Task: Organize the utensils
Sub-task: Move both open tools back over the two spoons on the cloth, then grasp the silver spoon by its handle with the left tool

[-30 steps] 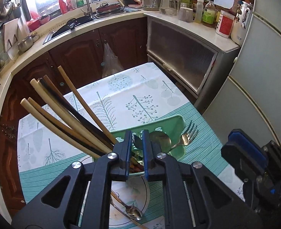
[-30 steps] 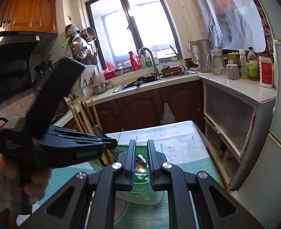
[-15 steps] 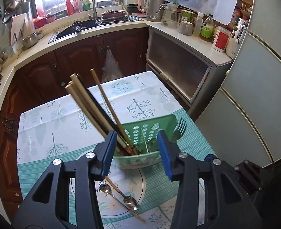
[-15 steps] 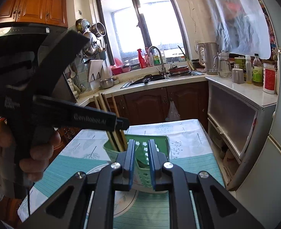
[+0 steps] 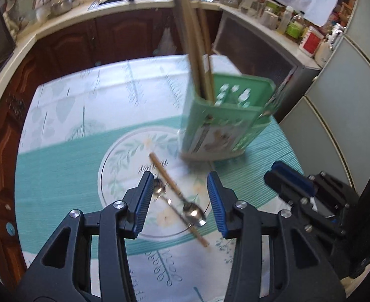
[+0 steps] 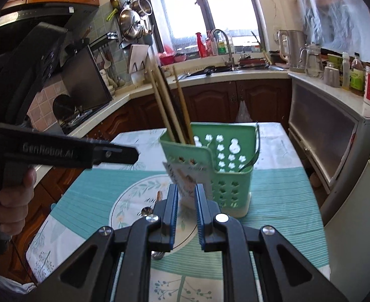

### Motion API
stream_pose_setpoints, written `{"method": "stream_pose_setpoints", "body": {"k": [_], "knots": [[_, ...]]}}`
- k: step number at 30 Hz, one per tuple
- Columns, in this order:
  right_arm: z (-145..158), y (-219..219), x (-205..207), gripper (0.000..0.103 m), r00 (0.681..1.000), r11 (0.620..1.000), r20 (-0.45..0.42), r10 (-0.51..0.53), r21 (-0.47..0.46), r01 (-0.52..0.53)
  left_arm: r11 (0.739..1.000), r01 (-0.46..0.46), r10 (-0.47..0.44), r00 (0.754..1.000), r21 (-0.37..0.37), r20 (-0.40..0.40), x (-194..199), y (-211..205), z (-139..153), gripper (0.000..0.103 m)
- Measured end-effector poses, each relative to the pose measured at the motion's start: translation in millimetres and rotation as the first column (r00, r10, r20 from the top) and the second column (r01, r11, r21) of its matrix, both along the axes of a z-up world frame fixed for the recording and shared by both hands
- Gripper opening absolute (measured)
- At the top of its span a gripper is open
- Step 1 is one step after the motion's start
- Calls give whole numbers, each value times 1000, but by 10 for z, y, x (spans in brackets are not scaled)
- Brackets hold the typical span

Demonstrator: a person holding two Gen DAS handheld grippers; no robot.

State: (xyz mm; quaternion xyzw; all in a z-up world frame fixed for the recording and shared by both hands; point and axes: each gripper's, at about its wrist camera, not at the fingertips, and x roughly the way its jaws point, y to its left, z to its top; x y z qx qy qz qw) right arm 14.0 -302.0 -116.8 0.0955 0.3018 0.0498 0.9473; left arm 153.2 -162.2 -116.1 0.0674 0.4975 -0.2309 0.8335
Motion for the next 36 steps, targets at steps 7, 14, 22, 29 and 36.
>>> {"method": "stream_pose_setpoints", "body": {"k": [7, 14, 22, 29, 36], "knots": [[-188, 156, 168, 13, 991, 997, -111, 79, 4, -79, 992, -126, 125, 987, -5, -96, 9, 341, -487, 41], [-365, 287, 348, 13, 967, 991, -217, 131, 11, -132, 988, -154, 153, 976, 4, -156, 60, 392, -808, 41], [-554, 397, 407, 13, 946, 988, -285, 156, 33, -153, 988, -154, 144, 964, -25, -226, 154, 266, -1013, 37], [-623, 394, 367, 13, 944, 989, -296, 145, 46, -138, 986, -164, 165, 954, 26, -251, 254, 92, -1175, 25], [-698, 304, 313, 13, 943, 991, -306, 131, 67, -116, 982, -71, 106, 974, 175, -201, 211, -294, -1237, 25]]}}
